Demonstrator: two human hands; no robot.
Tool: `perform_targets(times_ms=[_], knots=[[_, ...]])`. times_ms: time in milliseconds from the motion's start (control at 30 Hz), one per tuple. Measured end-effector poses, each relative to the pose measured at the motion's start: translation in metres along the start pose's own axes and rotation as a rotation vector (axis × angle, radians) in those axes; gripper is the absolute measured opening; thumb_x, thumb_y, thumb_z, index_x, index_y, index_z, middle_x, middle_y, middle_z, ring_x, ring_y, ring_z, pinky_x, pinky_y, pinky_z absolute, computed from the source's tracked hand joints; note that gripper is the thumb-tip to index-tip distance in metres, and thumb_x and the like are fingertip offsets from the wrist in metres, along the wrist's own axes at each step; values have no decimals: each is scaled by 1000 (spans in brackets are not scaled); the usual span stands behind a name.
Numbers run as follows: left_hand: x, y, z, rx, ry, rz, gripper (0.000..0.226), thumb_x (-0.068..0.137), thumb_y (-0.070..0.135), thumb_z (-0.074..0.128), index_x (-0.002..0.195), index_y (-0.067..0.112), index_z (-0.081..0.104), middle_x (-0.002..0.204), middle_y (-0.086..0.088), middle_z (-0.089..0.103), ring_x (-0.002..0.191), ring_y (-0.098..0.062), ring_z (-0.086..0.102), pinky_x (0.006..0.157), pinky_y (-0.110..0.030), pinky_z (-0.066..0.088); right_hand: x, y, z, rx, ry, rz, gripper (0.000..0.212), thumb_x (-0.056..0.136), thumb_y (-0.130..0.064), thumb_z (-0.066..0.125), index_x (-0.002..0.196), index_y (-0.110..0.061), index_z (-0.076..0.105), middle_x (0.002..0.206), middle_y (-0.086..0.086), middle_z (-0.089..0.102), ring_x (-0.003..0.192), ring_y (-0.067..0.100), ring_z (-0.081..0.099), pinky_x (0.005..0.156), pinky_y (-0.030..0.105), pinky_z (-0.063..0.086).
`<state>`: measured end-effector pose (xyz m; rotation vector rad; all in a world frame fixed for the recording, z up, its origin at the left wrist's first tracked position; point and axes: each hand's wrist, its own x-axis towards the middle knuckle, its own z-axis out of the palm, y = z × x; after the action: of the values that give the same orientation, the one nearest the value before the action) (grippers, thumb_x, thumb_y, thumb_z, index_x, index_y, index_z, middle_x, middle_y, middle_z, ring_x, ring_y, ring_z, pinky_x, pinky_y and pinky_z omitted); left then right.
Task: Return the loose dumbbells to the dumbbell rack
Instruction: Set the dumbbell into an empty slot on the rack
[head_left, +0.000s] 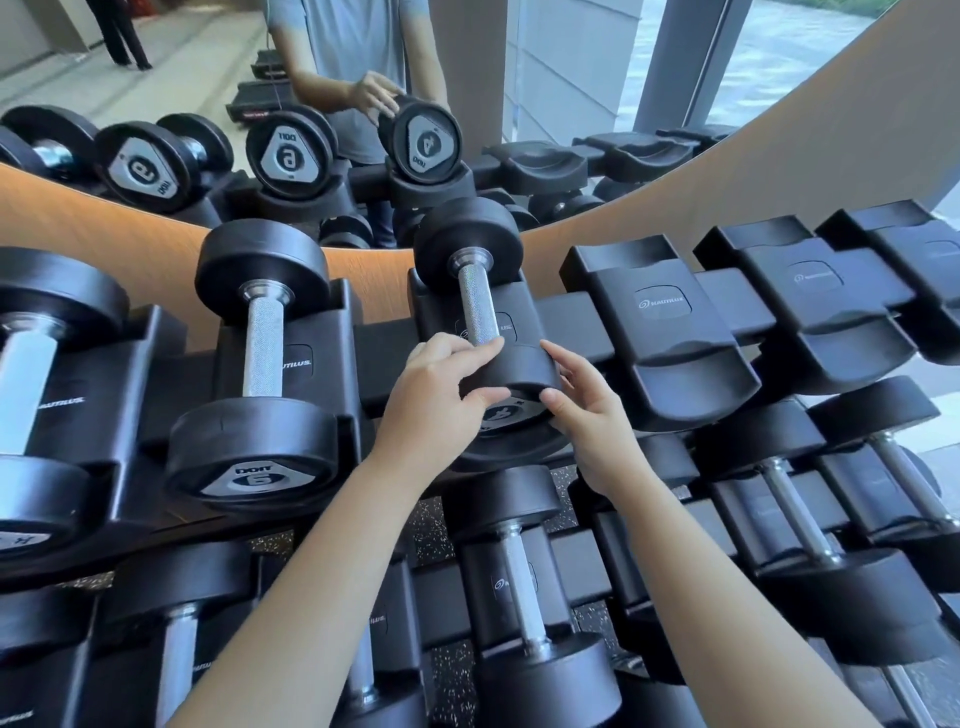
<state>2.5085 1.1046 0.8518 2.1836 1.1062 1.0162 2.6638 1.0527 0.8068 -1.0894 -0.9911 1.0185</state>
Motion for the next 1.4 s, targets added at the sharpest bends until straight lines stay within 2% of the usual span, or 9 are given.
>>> perform_targets(times_ms=[200, 300, 367, 467, 667, 833, 1033, 1133, 1400], knots=[[-2, 7, 11, -75, 28, -21, 46, 71, 17, 76, 115, 16, 63, 106, -1, 59, 103, -12, 51, 94, -17, 35, -3, -6, -14, -29, -7, 78, 41, 85, -8, 57, 122, -25, 49, 98, -15, 70, 91, -3, 63, 75, 16, 49], [-11, -5, 9, -180, 47, -54, 47, 74, 13, 74, 119, 19, 59, 108, 4, 56, 98, 8, 48, 92, -5, 32, 1, -19, -24, -258, -51, 58, 42, 80, -13, 65, 115, -35, 54, 114, -2, 64, 107, 10, 60, 92, 34, 48], [-18, -14, 9, -259, 35, -114, 51, 77, 12, 71, 121, 31, 53, 109, 11, 53, 103, 5, 50, 100, -17, 37, 3, -33, -23, -462, -82, 21, 44, 77, -20, 69, 110, -45, 54, 118, -2, 60, 113, 18, 55, 100, 44, 43], [-25, -21, 11, -364, 28, -173, 53, 78, 22, 67, 117, 52, 46, 114, 16, 52, 114, -9, 52, 103, -39, 40, 8, -53, -12, -731, -170, -129, 43, 80, -17, 69, 115, -38, 55, 99, -15, 51, 87, -3, 54, 86, 26, 45], [-29, -32, 12, -559, -51, -254, 52, 79, 29, 64, 126, 42, 44, 136, 4, 48, 126, -5, 43, 109, -34, 31, 16, -75, 19, -1279, -263, -175, 52, 81, -25, 66, 129, -30, 48, 97, -4, 39, 74, 19, 43, 71, 28, 34], [-28, -30, 18, -595, 4, -281, 51, 82, 1, 62, 123, 28, 48, 129, -5, 53, 117, -7, 51, 101, -23, 39, 20, -74, 7, -1177, -247, -112, 48, 77, -23, 70, 121, -30, 54, 86, -7, 39, 63, 13, 43, 71, 25, 32], [-15, -17, 18, -324, 7, -181, 53, 76, 10, 71, 120, 34, 53, 93, 7, 51, 92, -10, 53, 86, -23, 43, 16, -50, -21, -831, -178, -95, 45, 75, -19, 70, 110, -43, 54, 103, 5, 50, 92, 25, 59, 88, 31, 48], [-5, -10, 5, -113, -14, -101, 53, 71, 18, 76, 121, 27, 58, 91, 4, 52, 83, -9, 48, 77, -10, 35, 12, -36, -22, -487, -183, -48, 47, 81, 3, 61, 108, -34, 52, 121, 20, 49, 95, 1, 62, 84, 23, 50], [-1, 2, 9, -61, 2, -10, 50, 69, 23, 78, 116, 18, 63, 96, -3, 60, 95, -13, 54, 90, -21, 40, 4, -14, -33, -91, -98, 82, 50, 71, -18, 72, 115, -31, 53, 93, -22, 68, 89, 3, 63, 83, 27, 53]])
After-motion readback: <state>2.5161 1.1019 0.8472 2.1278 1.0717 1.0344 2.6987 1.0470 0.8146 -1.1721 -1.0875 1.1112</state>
